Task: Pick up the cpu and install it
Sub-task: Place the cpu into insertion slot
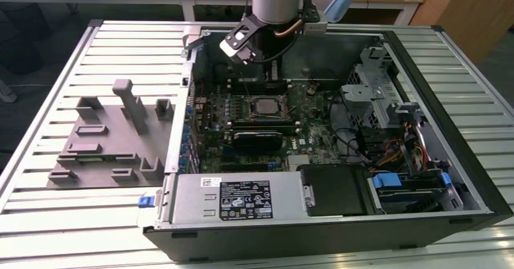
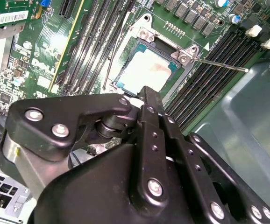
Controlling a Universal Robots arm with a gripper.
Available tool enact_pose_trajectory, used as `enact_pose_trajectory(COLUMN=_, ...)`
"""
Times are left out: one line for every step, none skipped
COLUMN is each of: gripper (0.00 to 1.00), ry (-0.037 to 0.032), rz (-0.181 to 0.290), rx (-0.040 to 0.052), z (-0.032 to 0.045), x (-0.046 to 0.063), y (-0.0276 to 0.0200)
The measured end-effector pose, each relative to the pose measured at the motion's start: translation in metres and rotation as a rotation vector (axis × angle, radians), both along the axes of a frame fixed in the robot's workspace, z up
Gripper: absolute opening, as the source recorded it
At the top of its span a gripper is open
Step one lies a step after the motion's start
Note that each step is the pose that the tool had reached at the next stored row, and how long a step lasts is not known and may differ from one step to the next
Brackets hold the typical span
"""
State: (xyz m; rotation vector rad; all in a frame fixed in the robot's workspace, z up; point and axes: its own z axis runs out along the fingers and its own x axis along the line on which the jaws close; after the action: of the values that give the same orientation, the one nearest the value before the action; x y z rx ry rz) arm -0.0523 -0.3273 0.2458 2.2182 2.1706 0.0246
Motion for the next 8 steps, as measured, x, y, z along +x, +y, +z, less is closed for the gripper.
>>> enact_pose_trajectory(gripper=0.11, ry=0.0000, rz=0.000, rx=0.0000, z=0.0001, x=0.0000, y=0.0000)
enact_pose_trajectory(gripper=0.11, ry=0.0000, rz=0.000, rx=0.0000, z=0.0001, x=0.0000, y=0.0000)
enact_pose_trajectory(gripper=0.11, ry=0.0000, rz=0.000, rx=0.0000, z=0.0002, x=0.0000, y=0.0000)
enact_pose_trajectory(gripper=0.11, ry=0.0000, rz=0.000, rx=0.0000, z=0.0002, x=0.0000, y=0.0000)
enact_pose_trajectory(gripper=0.11, ry=0.0001, rz=0.000, rx=0.0000, z=0.0003, x=0.0001, y=0.0000)
enact_pose_trajectory(gripper=0.11, ry=0.0002, rz=0.000, rx=-0.0003, z=0.0004, x=0.0012, y=0.0000)
enact_pose_trajectory(gripper=0.11, ry=0.0002, rz=0.000, rx=-0.0002, z=0.0003, x=0.0028, y=0.0000)
enact_pose_trajectory(gripper=0.11, ry=0.0002, rz=0.000, rx=-0.0001, z=0.0003, x=0.0041, y=0.0000)
